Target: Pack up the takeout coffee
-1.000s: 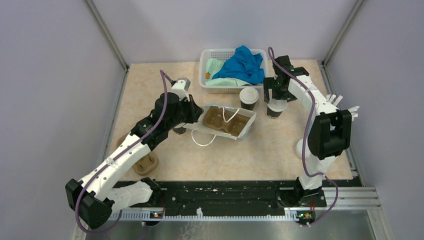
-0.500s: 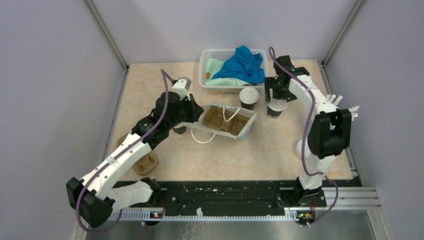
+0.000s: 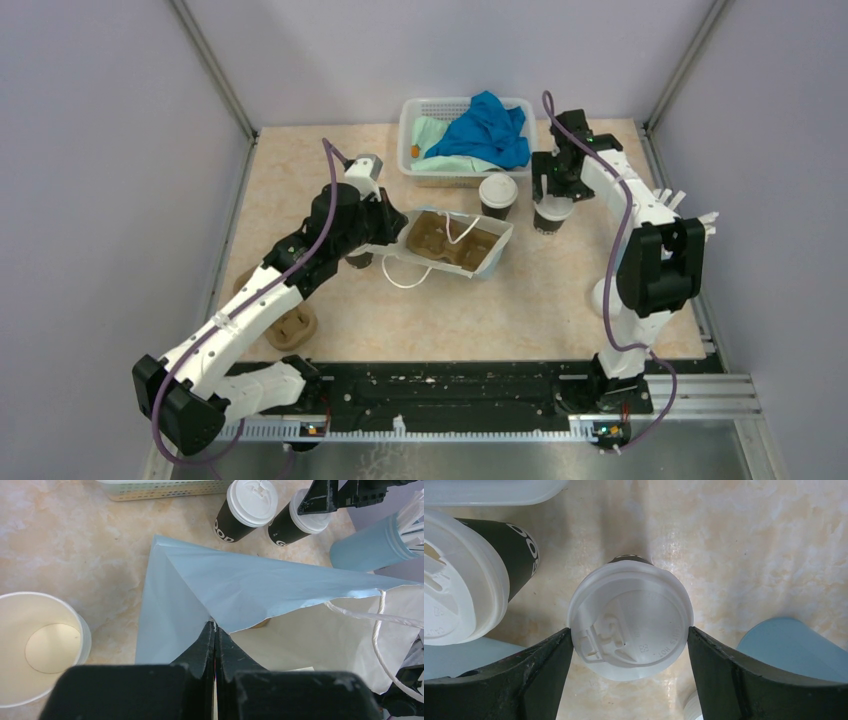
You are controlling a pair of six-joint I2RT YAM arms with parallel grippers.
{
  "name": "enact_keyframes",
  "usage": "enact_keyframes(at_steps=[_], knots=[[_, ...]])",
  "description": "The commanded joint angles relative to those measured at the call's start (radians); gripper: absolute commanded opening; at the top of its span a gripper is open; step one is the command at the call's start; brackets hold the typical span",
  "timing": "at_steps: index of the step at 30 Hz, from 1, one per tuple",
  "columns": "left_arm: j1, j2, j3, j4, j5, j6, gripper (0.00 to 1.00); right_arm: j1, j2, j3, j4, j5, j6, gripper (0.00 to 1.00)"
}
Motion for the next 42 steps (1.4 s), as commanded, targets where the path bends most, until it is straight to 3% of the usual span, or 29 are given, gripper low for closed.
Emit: enact_keyframes(at_steps=[1,21,27,36,42], knots=[[-0.002,0.008,0.023,0.017,0.007,0.018,0.00,-0.005,-0.011,-0.012,0.024,0.007,-0.019,0.82],[-0.001,0.008,0.023,0.018,0.007,0.012,0.00,-0.005,0.003,-0.037,0.038,0.013,-0.029,0.83],[-0.002,0.010,0.024,0.023,0.006,0.007,0.00,-0.005,-0.025,-0.011,0.022,0.008,-0.017,0.79],[-0.002,0.019,0.031,0.024,0.003,-0.012,0.00,-0.005,-0.333,-0.017,-0.046,-0.089,0.024,0.77],[-0.002,0.018,0.055,-0.004,-0.031,-0.013,0.00,0.000,-0.668,-0.050,-0.052,-0.377,0.019,0.75]])
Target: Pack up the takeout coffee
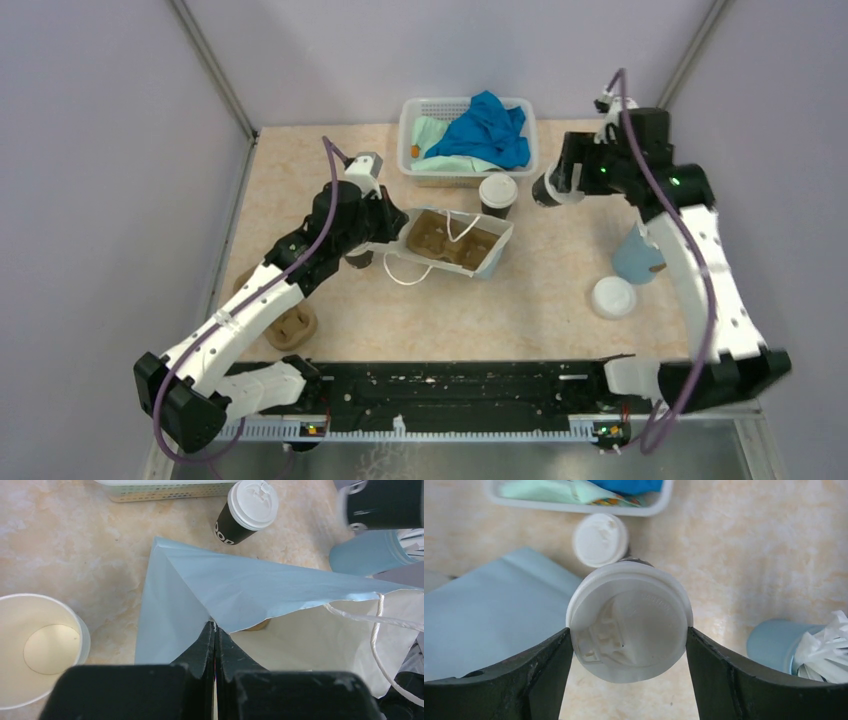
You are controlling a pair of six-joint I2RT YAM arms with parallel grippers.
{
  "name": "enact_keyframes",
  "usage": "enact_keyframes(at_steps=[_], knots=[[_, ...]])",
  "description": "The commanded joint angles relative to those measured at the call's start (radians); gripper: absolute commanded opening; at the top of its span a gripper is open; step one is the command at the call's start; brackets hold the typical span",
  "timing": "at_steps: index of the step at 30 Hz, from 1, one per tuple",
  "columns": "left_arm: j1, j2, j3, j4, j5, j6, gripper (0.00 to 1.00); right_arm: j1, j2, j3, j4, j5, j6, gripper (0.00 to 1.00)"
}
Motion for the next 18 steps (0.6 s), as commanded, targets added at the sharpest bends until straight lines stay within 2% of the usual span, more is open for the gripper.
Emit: enact_keyframes(at_steps=[1,7,10,13,15,18], knots=[[-0.002,0.007,0.050,-0.013,-0.032,0.001,0.00,0.006,-0.257,-0.001,0.012,-0.295,0.011,0.75],[-0.002,0.005,0.068,-0.068,-0.056,-0.023,0.00,0.149,-0.350,0.134,0.024,-0.532,0.049,0.74],[-0.002,0.006,0.068,-0.081,-0.054,-0.035,0.00,0.161,-0.345,0.178,0.049,-0.703,0.092,0.74],[-0.002,0.012,0.080,-0.088,-0.053,-0.044,0.00,0.173,-0.360,0.147,0.123,-0.827,0.149,0.73],[-0.002,0.012,0.090,-0.088,-0.055,-0.050,0.00,0.200,-0.360,0.123,0.148,-0.863,0.168,0.73],[-0.002,0.008,0.094,-0.089,-0.063,-0.050,0.00,0.309,-0.339,0.112,0.154,-0.793,0.178,0.71]])
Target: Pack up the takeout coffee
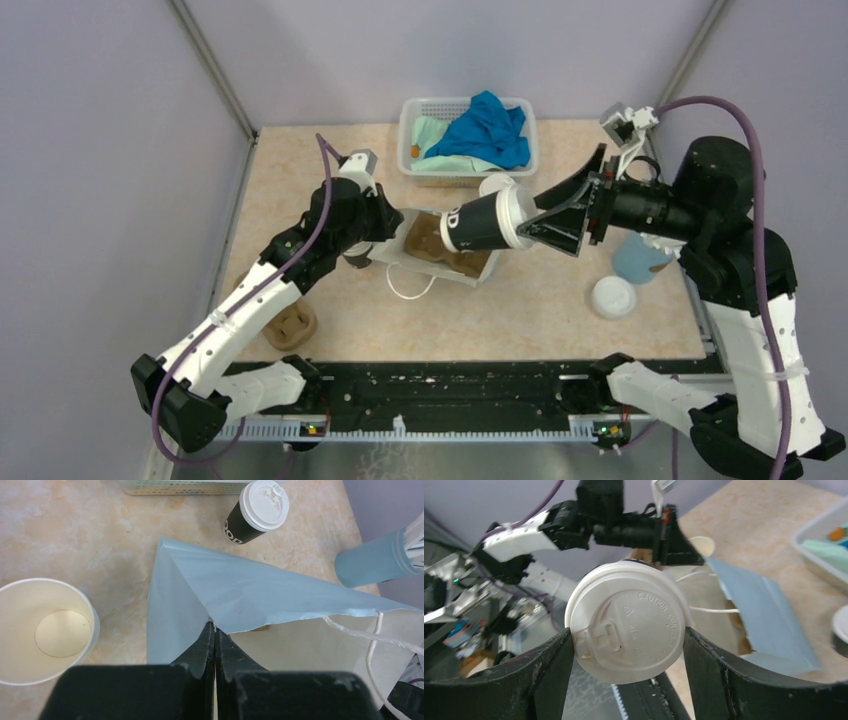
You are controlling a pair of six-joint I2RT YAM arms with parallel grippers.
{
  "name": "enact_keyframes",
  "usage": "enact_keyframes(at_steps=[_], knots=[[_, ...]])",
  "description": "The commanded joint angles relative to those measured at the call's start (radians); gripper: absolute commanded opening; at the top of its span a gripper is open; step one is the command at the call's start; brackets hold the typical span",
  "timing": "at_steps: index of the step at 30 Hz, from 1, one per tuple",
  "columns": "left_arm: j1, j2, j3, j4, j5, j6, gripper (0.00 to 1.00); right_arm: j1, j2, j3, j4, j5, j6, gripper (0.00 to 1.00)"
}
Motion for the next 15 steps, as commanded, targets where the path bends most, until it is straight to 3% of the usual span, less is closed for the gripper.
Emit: enact_keyframes(at_steps=[1,9,15], knots=[[-0.002,0.002,0.044,-0.008,-0.022,-0.012,0.00,0.158,0.042,-0.011,0.063,-0.007,0.041,0.71],[-0.002,-0.004,0.045,-0.007,-0.019,0.001,0.00,0.579,0.227,0.158,-0.047,0.541,-0.047,0.63],[-0.002,0.003,0.061,-0.002,-0.024,0.033,0.00,0.728,0.382,0.300,-0.205,0.868,-0.180,0.64]])
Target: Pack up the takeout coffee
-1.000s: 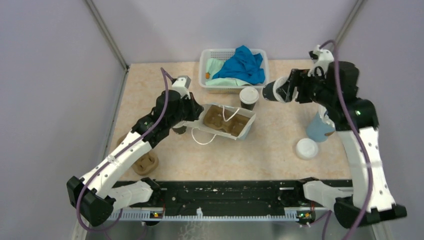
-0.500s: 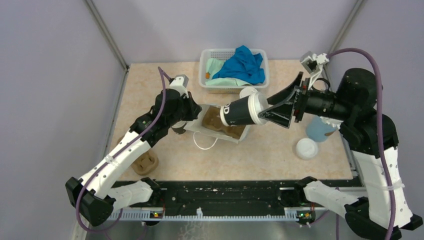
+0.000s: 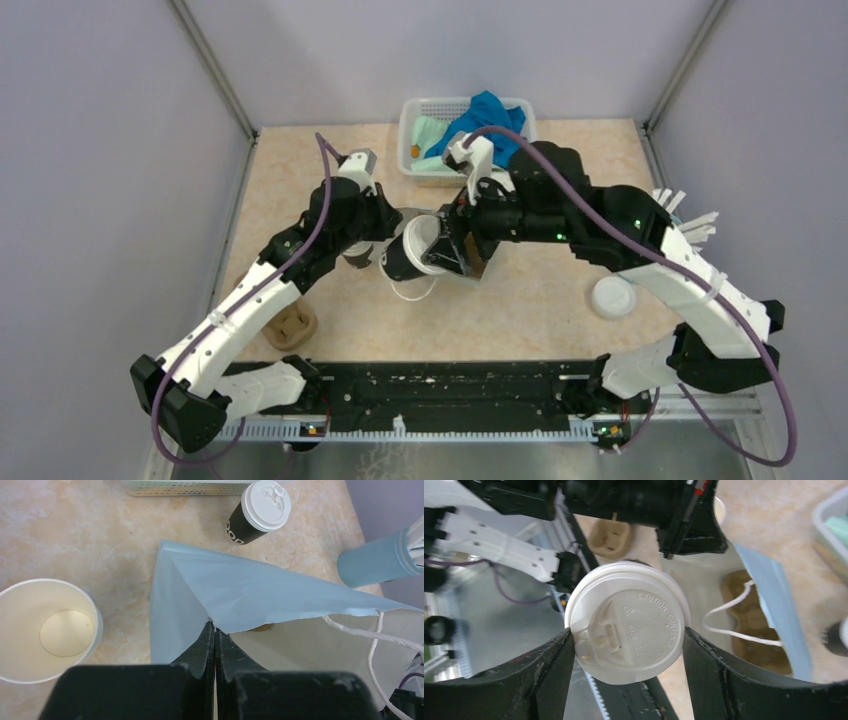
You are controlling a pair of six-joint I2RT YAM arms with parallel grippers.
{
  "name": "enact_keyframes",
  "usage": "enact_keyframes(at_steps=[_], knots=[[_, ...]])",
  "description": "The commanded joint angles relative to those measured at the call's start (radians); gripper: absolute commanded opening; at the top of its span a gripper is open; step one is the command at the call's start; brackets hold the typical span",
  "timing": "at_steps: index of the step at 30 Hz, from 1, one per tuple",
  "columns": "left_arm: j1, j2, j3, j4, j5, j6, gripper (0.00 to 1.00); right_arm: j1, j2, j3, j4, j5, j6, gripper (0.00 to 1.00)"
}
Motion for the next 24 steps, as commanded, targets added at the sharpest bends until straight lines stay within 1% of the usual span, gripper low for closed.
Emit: enact_keyframes(at_steps=[1,3,6,9,11,13,16,19,24], knots=[[-0.002,0.005,0.055,0.011,-0.012,0.039,0.00,0.071,0.076,0.126,-0.125,0.322,-0.129,0.64],[-0.002,0.008,0.059,0.009,-0.011,0.053,0.00,0.079,0.108,0.153,-0.163,0.373,-0.172,0.64],[-0.003,0.007,0.057,0.010,-0.010,0.071,0.00,0.082,0.143,0.176,-0.203,0.408,-0.238,0.64],[-0.002,0.003,0.056,0.013,-0.007,0.078,0.00,0.093,0.167,0.160,-0.211,0.403,-0.323,0.64],[-0.002,-0.001,0.056,0.018,-0.001,0.086,0.00,0.104,0.180,0.131,-0.206,0.449,-0.369,0.64],[-0.002,-0.006,0.051,0.026,0.006,0.097,0.00,0.106,0.191,0.114,-0.191,0.481,-0.407,0.65],[-0.002,-0.024,0.025,0.054,0.019,0.117,0.00,0.118,0.208,0.093,-0.175,0.486,-0.454,0.64],[-0.002,-0.047,-0.006,0.090,0.027,0.141,0.00,0.143,0.229,0.048,-0.162,0.537,-0.503,0.64],[-0.002,-0.093,-0.075,0.155,0.044,0.171,0.00,0.147,0.204,-0.076,-0.038,0.552,-0.565,0.63]])
